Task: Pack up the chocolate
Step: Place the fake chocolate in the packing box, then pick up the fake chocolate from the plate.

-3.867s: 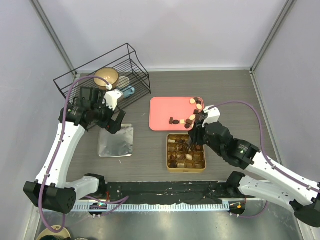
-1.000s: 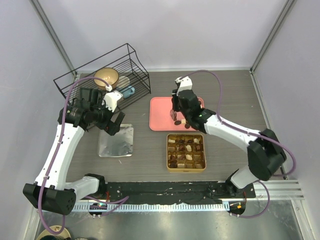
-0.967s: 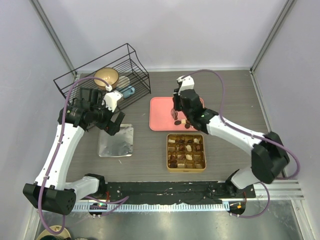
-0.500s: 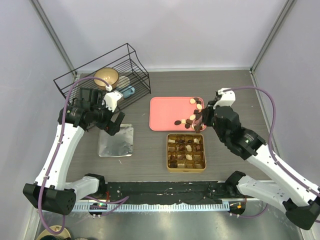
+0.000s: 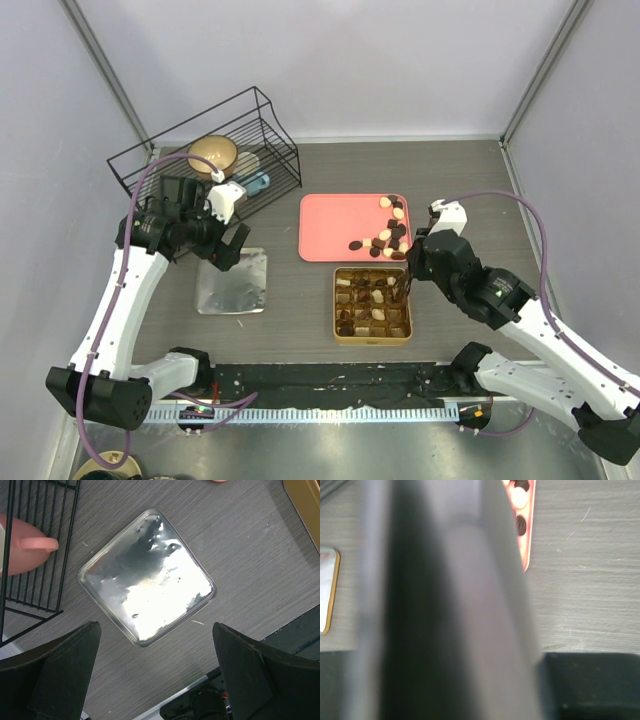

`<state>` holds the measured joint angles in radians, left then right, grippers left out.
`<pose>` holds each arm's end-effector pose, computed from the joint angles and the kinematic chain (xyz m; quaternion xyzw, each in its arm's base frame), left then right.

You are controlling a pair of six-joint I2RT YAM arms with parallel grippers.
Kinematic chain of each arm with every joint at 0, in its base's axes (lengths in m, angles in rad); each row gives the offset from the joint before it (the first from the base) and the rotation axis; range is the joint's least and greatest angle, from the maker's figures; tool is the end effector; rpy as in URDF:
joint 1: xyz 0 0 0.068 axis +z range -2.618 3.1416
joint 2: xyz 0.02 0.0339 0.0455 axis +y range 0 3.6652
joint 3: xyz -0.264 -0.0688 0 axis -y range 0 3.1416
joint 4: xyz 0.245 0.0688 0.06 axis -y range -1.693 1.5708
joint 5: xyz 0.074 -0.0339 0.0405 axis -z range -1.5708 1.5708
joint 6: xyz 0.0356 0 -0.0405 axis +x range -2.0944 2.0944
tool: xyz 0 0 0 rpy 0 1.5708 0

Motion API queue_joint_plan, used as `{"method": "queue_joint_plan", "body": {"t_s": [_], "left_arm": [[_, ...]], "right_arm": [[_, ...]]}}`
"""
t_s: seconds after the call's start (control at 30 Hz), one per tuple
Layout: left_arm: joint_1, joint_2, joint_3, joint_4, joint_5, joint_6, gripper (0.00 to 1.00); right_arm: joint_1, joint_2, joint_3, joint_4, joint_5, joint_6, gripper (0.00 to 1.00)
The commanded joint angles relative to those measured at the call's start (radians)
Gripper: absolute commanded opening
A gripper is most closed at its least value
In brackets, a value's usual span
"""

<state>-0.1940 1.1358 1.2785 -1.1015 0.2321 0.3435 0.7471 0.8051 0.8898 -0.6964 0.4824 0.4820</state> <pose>0.1997 -0.0476 0.3582 0.2851 0.9039 -0.0878 0.3066 0.1304 0.0983 0.3237 -0.0046 0.8685 0.0852 0.4882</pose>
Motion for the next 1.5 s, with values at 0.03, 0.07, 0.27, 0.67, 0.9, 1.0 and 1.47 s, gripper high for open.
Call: {"method": "queue_joint_plan", "body": {"t_s": [0.03, 0.07, 0.27, 0.67, 0.9, 1.0, 1.47], "left_arm": [[0.007, -0.01, 0.016, 0.002, 0.016, -0.008, 1.0], [0.007, -0.01, 0.019, 0.0, 0.016, -0.009, 1.0], [0.007, -0.008, 0.019, -0.009, 0.018, -0.006, 1.0], [0.005, -0.011, 0.022, -0.009, 0.016, -0.006, 1.0], [0.005, -0.013, 0.022, -0.004, 0.018, -0.009, 1.0], [0.005, -0.016, 0.018, 0.005, 0.012, -0.009, 1.0], [0.005, 0.005, 0.019, 0.022, 0.012, -0.017, 1.0]], "right_arm": [[0.02, -0.012, -0.035, 0.063, -0.039, 0.03, 0.26], [0.021, -0.009, -0.035, 0.064, -0.041, 0.029, 0.26], [0.038, -0.007, -0.051, 0.067, -0.039, 0.027, 0.33], [0.044, -0.004, -0.014, 0.087, -0.01, -0.005, 0.43], [0.043, 0.101, 0.083, 0.228, 0.093, -0.12, 0.28], [0.028, 0.201, 0.123, 0.354, 0.145, -0.212, 0.26], [-0.262, 0.703, 0.247, 1.001, 0.005, -0.381, 0.35]]}}
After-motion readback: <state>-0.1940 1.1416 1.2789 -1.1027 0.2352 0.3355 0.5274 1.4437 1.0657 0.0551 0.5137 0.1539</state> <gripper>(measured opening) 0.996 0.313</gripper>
